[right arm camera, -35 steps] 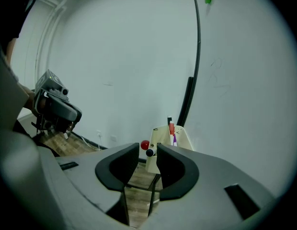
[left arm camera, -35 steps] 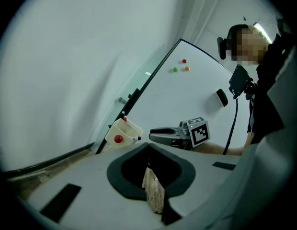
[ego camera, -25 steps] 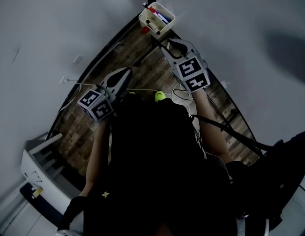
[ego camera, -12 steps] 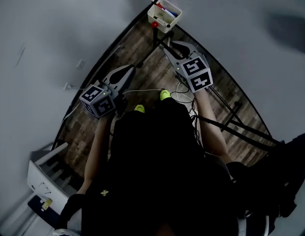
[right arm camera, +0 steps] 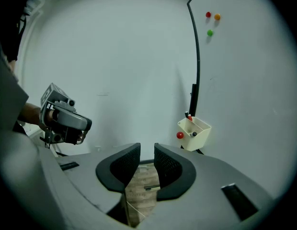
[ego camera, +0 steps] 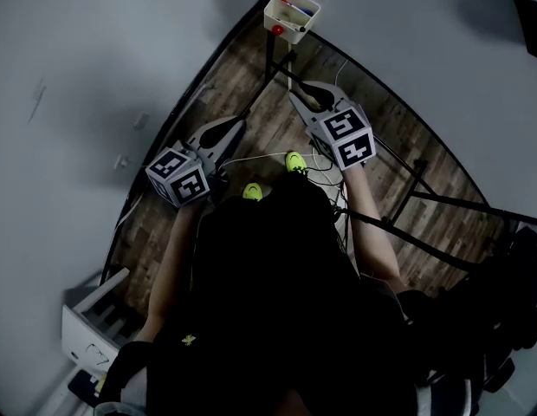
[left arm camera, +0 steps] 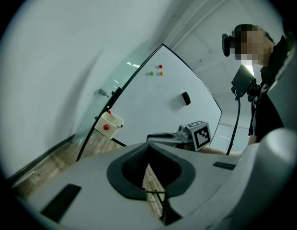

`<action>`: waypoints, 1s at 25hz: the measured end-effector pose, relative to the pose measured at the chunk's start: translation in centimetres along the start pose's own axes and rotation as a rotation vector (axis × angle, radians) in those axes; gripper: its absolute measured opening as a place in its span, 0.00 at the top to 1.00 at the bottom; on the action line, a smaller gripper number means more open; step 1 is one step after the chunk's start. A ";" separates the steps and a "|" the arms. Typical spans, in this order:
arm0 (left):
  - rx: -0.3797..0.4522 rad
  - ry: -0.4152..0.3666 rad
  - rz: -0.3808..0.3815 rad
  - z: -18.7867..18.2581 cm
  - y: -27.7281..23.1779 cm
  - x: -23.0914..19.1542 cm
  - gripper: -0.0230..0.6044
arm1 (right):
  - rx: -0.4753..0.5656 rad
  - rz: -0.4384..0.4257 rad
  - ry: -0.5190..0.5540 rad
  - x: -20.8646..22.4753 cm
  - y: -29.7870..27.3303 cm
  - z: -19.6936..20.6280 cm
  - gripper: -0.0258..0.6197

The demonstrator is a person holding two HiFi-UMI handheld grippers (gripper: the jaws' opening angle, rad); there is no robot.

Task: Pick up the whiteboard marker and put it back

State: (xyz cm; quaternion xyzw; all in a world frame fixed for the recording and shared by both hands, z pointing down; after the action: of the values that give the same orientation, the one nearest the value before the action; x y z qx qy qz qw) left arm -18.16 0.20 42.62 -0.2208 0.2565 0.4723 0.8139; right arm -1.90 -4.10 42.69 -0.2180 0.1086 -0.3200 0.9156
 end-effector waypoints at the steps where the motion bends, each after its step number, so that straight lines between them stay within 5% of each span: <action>1: -0.009 -0.001 0.011 0.3 0.4 0.0 0.93 | 0.002 0.010 -0.011 -0.6 0.2 0.2 0.82; 11: -0.116 -0.010 0.103 4.3 4.1 0.7 0.93 | 0.019 0.044 -0.173 -7.5 3.3 3.8 0.87; 13: -0.127 -0.005 0.115 4.9 3.9 0.7 0.93 | 0.009 0.049 -0.182 -8.0 3.9 4.5 0.94; 25: -0.152 0.003 0.184 5.0 2.4 3.0 0.93 | 0.044 -0.017 -0.235 -10.1 5.4 4.5 0.95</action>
State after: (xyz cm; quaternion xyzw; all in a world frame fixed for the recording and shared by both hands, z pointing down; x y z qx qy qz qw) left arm -18.00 6.22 44.31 -0.2582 0.2403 0.5628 0.7476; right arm -5.27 7.59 44.75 -0.2345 -0.0083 -0.3021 0.9239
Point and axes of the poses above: the fingertips, and each gripper's own axes: y backward along the fingers, x to its right, z out of its underside, the point moved 4 cm from there along y, backward along the fingers, and after that the axes turned 4 degrees about y, right-handed, at the moved point
